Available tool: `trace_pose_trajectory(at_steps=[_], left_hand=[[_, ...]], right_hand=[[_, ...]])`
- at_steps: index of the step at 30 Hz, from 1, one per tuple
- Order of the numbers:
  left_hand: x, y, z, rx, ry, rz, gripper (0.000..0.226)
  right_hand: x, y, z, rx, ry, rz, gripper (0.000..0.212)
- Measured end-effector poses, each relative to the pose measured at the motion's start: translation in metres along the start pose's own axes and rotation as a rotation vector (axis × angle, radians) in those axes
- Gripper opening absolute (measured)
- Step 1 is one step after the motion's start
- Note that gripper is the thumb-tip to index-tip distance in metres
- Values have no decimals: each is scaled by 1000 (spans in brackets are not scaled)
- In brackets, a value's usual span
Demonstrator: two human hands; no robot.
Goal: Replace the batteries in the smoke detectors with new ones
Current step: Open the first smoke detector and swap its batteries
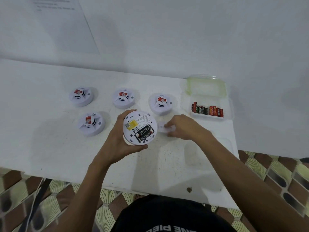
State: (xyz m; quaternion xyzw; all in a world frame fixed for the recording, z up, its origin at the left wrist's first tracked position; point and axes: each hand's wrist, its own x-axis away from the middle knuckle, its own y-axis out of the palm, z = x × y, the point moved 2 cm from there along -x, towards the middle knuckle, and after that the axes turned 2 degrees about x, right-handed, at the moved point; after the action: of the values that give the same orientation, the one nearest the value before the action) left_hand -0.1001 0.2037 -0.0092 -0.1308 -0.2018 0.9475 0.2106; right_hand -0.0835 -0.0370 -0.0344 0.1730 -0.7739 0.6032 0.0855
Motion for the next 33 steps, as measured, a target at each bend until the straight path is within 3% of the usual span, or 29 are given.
trace_pose_trajectory(at_steps=[3, 5, 8, 11, 21, 28, 33], left_hand=[[0, 0, -2, 9, 1, -3, 96], [-1, 0, -4, 11, 4, 6, 97], [-4, 0, -7, -6, 8, 37, 99], [-8, 3, -8, -12, 17, 61, 99], [-13, 17, -13, -100, 11, 70, 101], [-12, 23, -7, -159, 57, 60, 98], [-12, 27, -11, -155, 31, 62, 94]], right_hand=[[3, 2, -1, -23, -6, -40, 42], [10, -2, -6, -132, -24, 105, 35], [35, -11, -27, -538, -53, 398, 13], [59, -11, -55, -838, -57, 458, 10], [62, 9, -77, -954, 74, 610, 11], [59, 12, -74, -1089, 247, 521, 16], [69, 12, -70, -1019, 216, 579, 18]])
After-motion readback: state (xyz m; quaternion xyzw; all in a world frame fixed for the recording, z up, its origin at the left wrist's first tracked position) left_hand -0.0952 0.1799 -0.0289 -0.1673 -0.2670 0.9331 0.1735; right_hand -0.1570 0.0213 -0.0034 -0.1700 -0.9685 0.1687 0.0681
